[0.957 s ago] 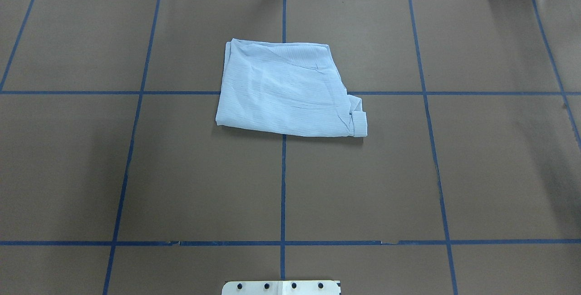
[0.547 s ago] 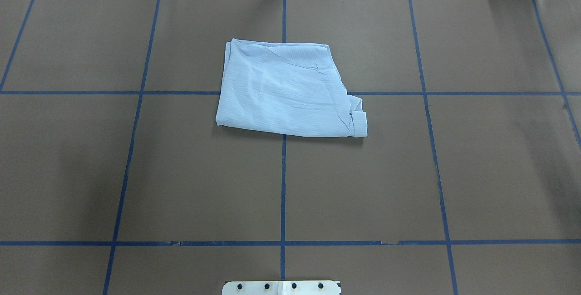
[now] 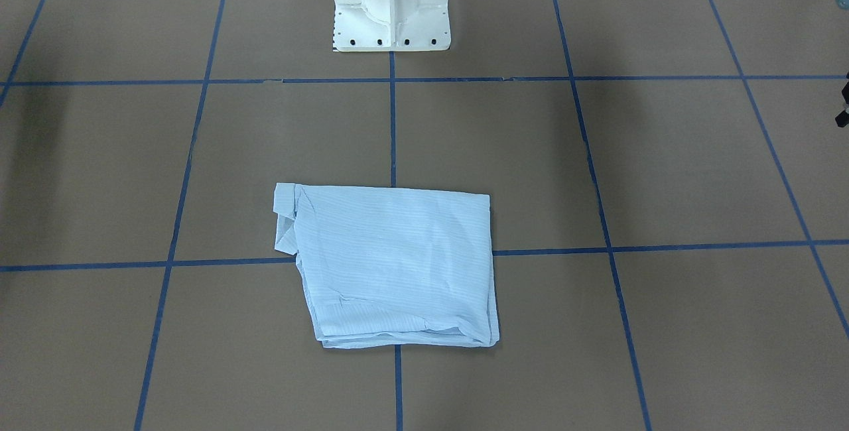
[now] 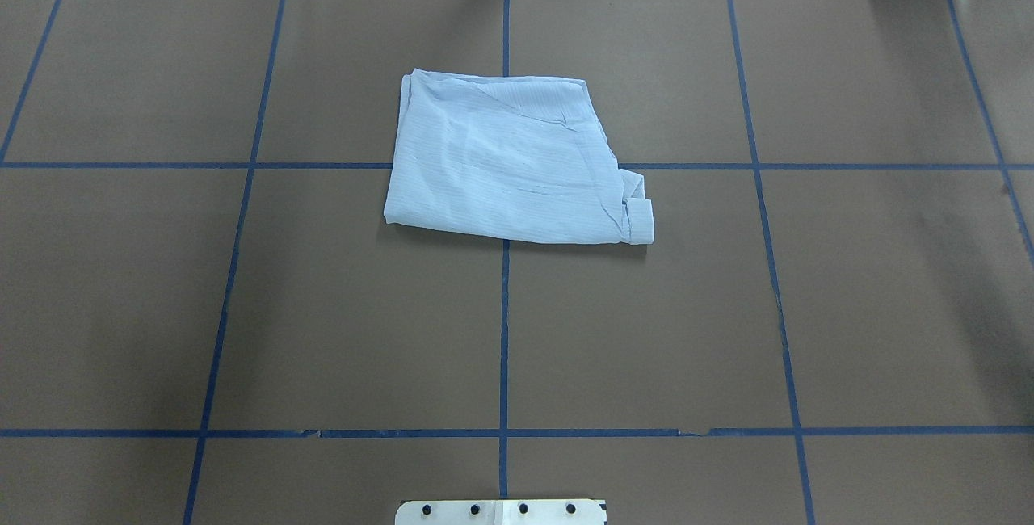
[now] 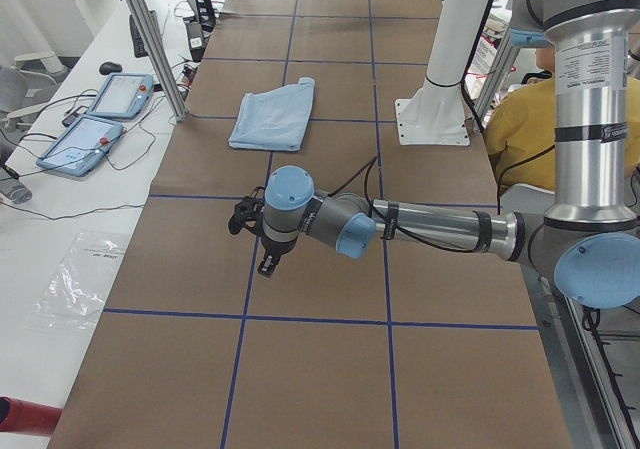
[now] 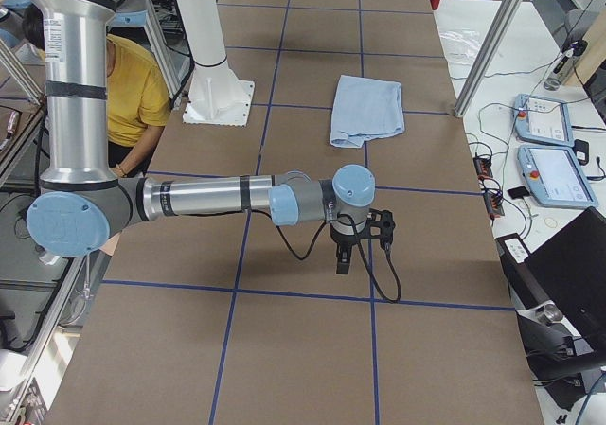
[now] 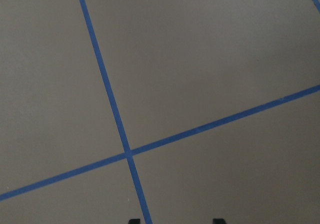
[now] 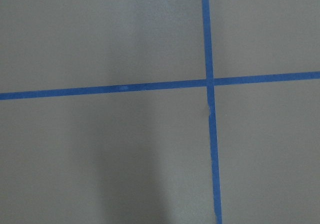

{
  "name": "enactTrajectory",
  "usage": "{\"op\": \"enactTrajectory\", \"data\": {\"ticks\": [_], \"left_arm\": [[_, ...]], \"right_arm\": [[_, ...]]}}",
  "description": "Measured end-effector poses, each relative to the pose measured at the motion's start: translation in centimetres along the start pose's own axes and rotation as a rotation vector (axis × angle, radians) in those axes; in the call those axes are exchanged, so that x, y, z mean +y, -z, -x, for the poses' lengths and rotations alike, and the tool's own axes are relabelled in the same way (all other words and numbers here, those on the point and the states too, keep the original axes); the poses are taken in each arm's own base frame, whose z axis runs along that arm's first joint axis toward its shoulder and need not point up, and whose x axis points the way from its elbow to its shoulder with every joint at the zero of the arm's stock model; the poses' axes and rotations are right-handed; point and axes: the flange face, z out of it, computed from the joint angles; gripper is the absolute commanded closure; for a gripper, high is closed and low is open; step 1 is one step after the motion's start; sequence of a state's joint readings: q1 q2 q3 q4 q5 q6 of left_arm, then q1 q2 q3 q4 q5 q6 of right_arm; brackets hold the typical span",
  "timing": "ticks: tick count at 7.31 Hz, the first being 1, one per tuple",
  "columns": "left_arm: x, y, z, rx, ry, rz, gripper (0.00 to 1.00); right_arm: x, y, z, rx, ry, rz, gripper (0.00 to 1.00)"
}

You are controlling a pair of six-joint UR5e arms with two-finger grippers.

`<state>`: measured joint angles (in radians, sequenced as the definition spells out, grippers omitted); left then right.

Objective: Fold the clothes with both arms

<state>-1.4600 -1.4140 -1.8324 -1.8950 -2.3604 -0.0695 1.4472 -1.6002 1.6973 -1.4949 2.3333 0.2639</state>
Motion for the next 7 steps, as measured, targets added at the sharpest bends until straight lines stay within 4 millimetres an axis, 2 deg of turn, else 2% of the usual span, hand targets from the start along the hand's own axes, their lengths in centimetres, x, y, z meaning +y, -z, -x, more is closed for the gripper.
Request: {"op": "enactTrajectory", "data": {"ticks": [3,4,7], "left_arm": [[0.9,0.5,-0.5,0.005,-0.007,-0.003,0.0],[1.7,0.7,0.0,0.002,0.004,-0.002,0.0],[4.1,4.3,1.9,-0.041,0.071,-0.06,0.0]], "right_arm": [[-0.1,-0.2,0.1,0.016,0.008,-0.001,0.0],[0.0,-0.3,0.0,0.014,0.009,0.002,0.0],[0.0,-1.2,-1.0,0.02,-0.001,0.013,0.0]]}}
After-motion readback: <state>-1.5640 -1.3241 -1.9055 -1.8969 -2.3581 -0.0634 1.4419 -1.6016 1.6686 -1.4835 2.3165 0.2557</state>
